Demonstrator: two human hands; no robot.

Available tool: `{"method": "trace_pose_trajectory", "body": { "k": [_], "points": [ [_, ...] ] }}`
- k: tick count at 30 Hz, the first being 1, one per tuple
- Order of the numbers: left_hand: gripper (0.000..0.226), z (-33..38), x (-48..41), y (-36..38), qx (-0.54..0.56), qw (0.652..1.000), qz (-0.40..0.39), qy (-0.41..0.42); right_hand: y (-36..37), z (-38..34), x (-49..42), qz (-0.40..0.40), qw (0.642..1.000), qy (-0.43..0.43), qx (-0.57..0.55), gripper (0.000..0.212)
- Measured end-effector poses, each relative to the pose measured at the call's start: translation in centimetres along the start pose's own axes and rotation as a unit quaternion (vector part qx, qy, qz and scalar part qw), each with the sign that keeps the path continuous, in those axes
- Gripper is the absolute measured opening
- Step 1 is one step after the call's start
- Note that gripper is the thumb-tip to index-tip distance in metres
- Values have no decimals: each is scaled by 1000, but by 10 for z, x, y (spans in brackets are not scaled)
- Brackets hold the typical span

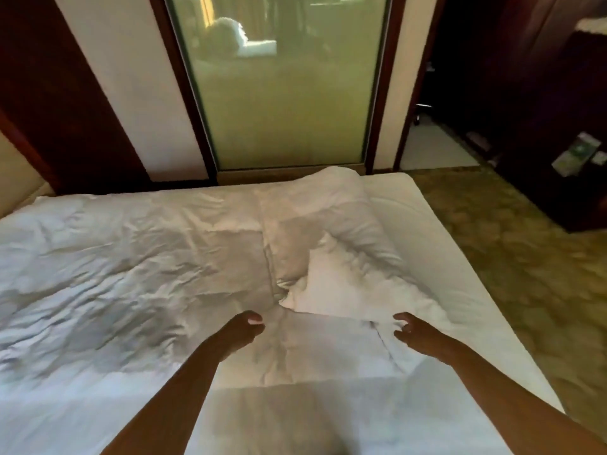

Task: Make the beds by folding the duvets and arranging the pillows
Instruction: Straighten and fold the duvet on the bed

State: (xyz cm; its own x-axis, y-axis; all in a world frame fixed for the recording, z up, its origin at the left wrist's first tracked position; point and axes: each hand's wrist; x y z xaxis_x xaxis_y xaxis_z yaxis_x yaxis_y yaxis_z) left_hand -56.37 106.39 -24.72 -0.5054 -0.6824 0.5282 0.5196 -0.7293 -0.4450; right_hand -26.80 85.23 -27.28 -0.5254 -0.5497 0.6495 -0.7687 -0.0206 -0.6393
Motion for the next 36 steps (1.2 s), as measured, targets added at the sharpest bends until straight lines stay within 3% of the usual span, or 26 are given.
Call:
{"method": "trace_pose_trajectory", "body": {
  "k": [3,6,10,13,16,19,21,23,26,28,29,30,32,33,36],
  "points": [
    [41,32,-46,27,-9,997,-42,57,-4,21,-4,66,997,46,-3,53],
    [74,50,-97,41,-5,996,-64,64,-8,17,-27,132,989,61,22,63],
    [100,65,-175,52,34,997,-58,28,-1,-18,-77,218,960,37,172,82],
    [91,72,-218,62,22,992,-114,42,7,-46,-114,236,948,29,210,107],
    [46,71,-224,79,0,970,-235,58,24,-57,-142,178,965,63,183,117],
    [57,35,-195,92,-107,938,-326,50,56,-53,-148,90,970,68,216,100],
    [45,3,-172,84,-224,912,-333,80,84,-52,-137,112,964,11,239,69],
    [48,-25,-159,67,-264,884,-371,105,117,-55,-115,135,959,-2,249,40],
    [56,-45,-154,35,-334,832,-424,130,166,-70,-84,135,961,20,238,41],
    [73,-47,-148,13,-356,817,-440,113,173,-108,-55,127,963,64,231,26],
    [82,-48,-144,2,-324,833,-435,112,173,-130,-44,120,969,91,194,14],
    [74,-47,-141,-11,-266,859,-425,108,176,-147,-37,127,971,125,161,19],
    [33,-44,-131,-42,-135,895,-406,128,183,-180,-28,135,973,149,112,30],
    [28,-44,-128,-60,-114,900,-394,149,186,-199,-22,147,971,150,114,32],
    [41,-73,-136,-121,-118,898,-379,187,208,-244,-9,187,968,123,114,33]
  ]
}}
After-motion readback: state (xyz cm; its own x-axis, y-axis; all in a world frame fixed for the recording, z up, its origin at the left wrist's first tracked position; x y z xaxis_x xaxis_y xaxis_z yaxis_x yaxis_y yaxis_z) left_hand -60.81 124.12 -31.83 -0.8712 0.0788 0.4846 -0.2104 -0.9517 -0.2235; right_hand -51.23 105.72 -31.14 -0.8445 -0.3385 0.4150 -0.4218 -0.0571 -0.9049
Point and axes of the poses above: each hand's wrist, its own x-axis away from the middle knuckle, its own y-axis out of the palm, z = x × y, and after that the axes turned 7 degrees about y, right-handed
